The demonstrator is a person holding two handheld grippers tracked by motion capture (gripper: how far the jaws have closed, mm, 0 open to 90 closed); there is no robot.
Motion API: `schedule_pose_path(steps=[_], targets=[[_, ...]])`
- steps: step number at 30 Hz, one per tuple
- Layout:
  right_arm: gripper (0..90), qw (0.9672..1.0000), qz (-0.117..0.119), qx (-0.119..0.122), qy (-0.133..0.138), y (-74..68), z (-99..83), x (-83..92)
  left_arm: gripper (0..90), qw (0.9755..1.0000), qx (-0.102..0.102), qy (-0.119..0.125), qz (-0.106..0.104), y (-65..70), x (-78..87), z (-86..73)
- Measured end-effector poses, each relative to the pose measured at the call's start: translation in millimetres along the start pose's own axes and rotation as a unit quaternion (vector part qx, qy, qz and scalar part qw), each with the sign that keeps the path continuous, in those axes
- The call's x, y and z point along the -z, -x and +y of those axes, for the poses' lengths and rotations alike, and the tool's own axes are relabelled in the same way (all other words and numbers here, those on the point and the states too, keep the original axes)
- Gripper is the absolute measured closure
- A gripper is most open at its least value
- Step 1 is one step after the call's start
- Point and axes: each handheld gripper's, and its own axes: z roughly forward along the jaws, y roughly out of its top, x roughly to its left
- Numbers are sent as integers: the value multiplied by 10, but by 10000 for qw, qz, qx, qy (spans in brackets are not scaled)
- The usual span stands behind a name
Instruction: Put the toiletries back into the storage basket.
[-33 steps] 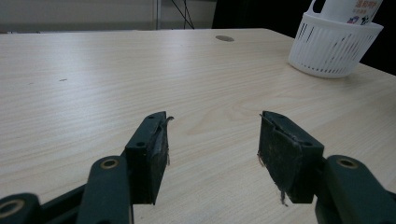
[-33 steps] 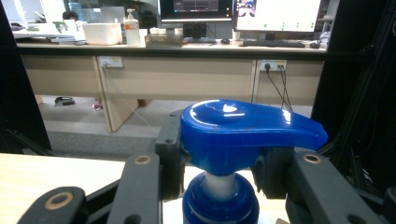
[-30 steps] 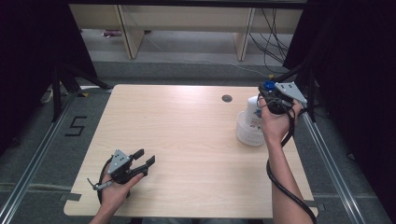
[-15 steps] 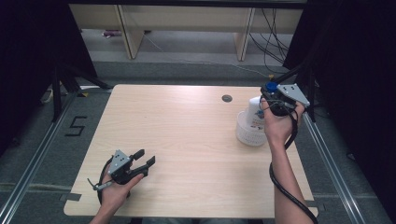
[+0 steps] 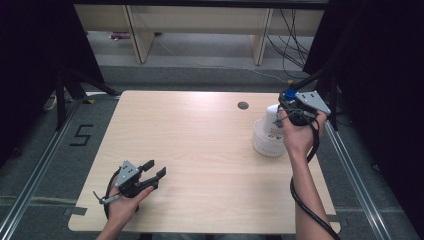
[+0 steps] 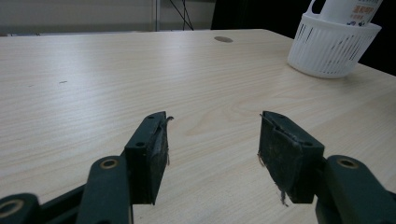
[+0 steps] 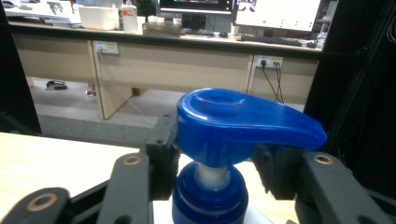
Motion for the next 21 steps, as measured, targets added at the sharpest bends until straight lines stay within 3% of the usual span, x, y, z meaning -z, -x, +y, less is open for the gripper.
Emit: schedule_pose_path(steps=[7,21], targets=[[414,9998,-158,-119,-57,7,-15,41,417,10000,-2,-10,10,1,-1,-1],[341,9995,-8,-252,-167,10,-48,132,416,10000,-28,-46,20,6,-2,0]])
